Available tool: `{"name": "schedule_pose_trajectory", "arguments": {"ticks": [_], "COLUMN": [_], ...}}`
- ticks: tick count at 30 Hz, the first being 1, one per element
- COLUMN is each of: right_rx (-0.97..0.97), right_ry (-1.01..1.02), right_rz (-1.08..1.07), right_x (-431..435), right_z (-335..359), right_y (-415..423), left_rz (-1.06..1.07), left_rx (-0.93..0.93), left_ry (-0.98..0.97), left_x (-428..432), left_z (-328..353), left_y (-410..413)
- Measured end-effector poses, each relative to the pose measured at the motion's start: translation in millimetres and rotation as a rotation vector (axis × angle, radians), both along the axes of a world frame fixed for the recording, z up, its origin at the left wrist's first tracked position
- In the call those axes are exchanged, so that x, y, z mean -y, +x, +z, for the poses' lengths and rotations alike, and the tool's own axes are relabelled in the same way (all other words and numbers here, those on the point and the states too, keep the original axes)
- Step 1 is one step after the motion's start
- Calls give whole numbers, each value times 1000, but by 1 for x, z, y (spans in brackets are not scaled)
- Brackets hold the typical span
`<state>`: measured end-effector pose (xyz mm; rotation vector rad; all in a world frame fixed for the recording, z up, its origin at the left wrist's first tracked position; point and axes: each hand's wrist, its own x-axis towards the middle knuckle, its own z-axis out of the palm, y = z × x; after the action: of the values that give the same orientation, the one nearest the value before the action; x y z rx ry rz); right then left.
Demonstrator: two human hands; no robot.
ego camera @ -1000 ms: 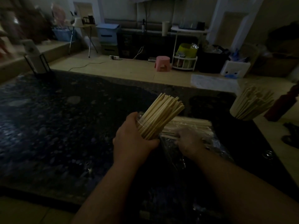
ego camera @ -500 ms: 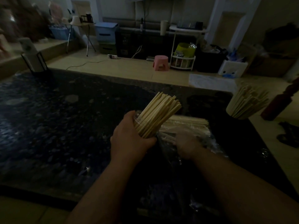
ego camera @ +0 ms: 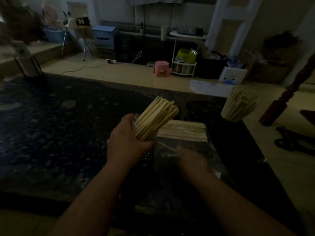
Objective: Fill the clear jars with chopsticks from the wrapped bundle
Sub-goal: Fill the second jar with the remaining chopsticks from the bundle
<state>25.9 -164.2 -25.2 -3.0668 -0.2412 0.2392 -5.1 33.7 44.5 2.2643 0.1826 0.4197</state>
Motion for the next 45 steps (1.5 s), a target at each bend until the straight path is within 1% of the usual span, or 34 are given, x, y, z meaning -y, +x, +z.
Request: {"name": "schedule_pose_trajectory", "arguments": {"ticks": [4, 10, 13, 16, 18, 19, 21, 22, 25, 27, 30, 33, 36, 39, 41, 45], "right_rx": [9, -18, -10, 102, 175, 233, 412, 477, 635, 761, 908, 999, 975, 935, 923, 810], "right_ry": [-48, 91, 55, 49, 64, 67, 105, 129, 306, 377, 407, 437, 561, 783, 877, 1085], "right_rz": [42, 34, 69, 74, 95, 112, 189, 218, 242, 285, 370, 352, 261, 183, 152, 68], "right_x": [1, 4, 7, 11, 16, 18, 25, 27, 31, 35, 39, 36, 34, 31, 28, 20], "right_z": [9, 35, 54, 72, 83, 87, 92, 93, 96, 97, 97, 101, 97, 91, 90, 93], "right_y": [-25, -53, -64, -72, -76, -77, -75, -73, -66, -58, -53, -56, -55, -52, -51, -46], "left_rz": [-1, -15, -18, -1, 14, 17, 16, 7, -38, -72, -108, -146, -184, -202, -208, -225], "left_rx": [8, -9, -37, -72, -65, -58, -63, -80, -109, -123, -128, -108, -94, -92, -93, -97], "left_ry": [16, 60, 77, 90, 114, 123, 134, 144, 191, 181, 214, 271, 306, 345, 364, 345], "left_x": [6, 13, 14, 13, 11, 10, 5, 4, 4, 6, 9, 11, 13, 16, 17, 18], "left_z": [1, 0, 2, 2, 1, 0, 0, 1, 2, 2, 1, -2, -4, -5, -6, -10], "left_y": [-9, -21, -26, -28, -27, -26, -25, -24, -22, -23, -21, -18, -14, -11, -10, -8]}}
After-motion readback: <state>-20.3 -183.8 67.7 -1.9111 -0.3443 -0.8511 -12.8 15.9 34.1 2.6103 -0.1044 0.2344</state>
